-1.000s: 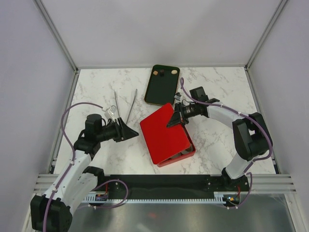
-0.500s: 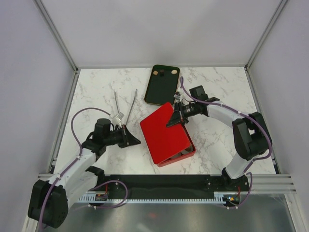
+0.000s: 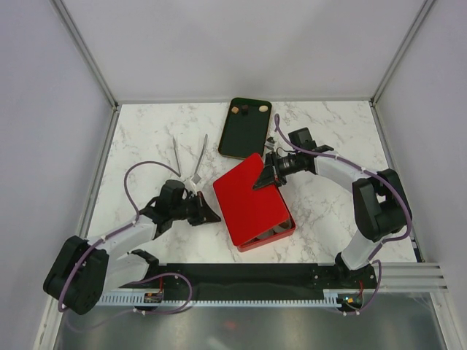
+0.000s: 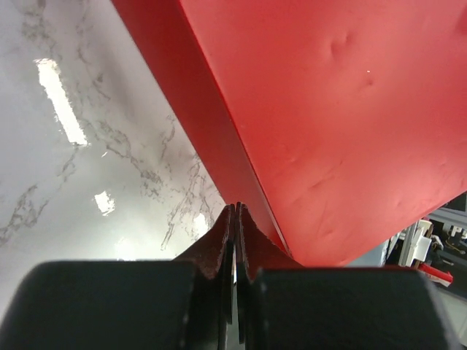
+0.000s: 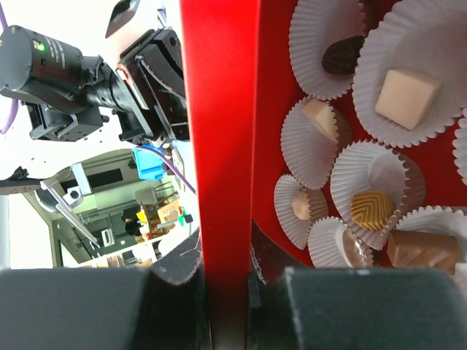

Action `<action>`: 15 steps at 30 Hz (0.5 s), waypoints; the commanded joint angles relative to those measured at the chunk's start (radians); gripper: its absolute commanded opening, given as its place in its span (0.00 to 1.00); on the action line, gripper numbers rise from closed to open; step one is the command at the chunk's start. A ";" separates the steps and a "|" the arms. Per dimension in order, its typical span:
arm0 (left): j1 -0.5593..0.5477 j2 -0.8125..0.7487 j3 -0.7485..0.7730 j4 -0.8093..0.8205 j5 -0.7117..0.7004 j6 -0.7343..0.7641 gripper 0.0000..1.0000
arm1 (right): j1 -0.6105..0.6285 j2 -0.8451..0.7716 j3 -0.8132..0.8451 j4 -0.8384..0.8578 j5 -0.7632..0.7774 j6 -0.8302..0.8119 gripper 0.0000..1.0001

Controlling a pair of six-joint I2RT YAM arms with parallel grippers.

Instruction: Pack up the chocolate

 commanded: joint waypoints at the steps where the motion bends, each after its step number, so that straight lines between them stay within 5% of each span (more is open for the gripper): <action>1: -0.024 0.007 0.008 0.107 -0.036 -0.039 0.03 | -0.010 -0.027 0.039 0.006 -0.044 -0.012 0.03; 15: -0.084 0.062 0.045 0.124 -0.065 -0.045 0.03 | -0.016 -0.015 0.037 -0.040 -0.021 -0.052 0.13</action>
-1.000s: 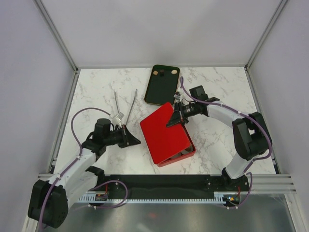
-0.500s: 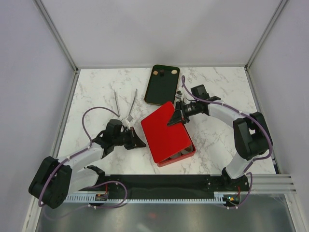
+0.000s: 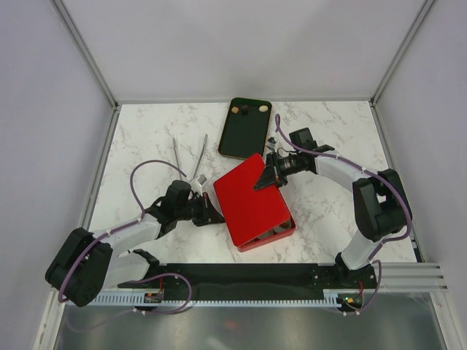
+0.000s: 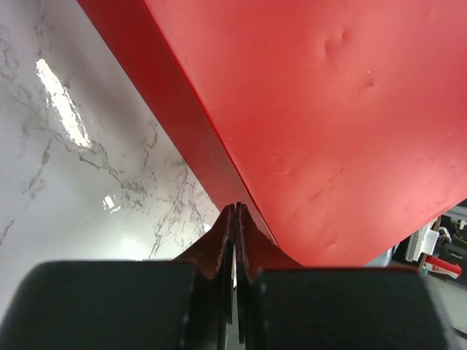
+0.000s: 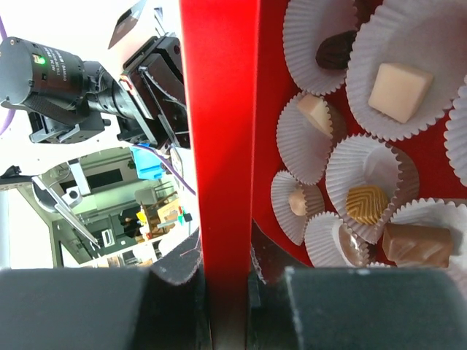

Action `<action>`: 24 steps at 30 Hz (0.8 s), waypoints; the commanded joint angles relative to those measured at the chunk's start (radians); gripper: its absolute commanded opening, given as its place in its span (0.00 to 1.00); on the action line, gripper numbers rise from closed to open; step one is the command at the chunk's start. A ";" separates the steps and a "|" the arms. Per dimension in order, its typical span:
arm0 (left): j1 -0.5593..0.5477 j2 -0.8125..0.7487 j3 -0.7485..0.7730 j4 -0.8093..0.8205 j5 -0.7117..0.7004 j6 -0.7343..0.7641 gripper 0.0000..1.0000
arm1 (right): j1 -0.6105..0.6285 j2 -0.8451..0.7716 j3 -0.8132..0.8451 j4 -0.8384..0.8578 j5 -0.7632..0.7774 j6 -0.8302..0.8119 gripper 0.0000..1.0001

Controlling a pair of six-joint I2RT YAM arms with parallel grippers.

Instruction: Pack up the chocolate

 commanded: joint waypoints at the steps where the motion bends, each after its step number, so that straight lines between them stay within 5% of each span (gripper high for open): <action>1: -0.011 0.001 0.035 0.052 -0.030 -0.022 0.03 | -0.005 -0.018 0.034 -0.028 -0.017 -0.041 0.15; 8: -0.027 -0.002 0.037 0.052 -0.031 -0.025 0.03 | -0.010 -0.007 0.040 -0.065 0.010 -0.067 0.30; 24: -0.057 0.010 0.063 0.052 -0.038 -0.033 0.03 | -0.091 0.022 0.175 -0.243 0.177 -0.139 0.44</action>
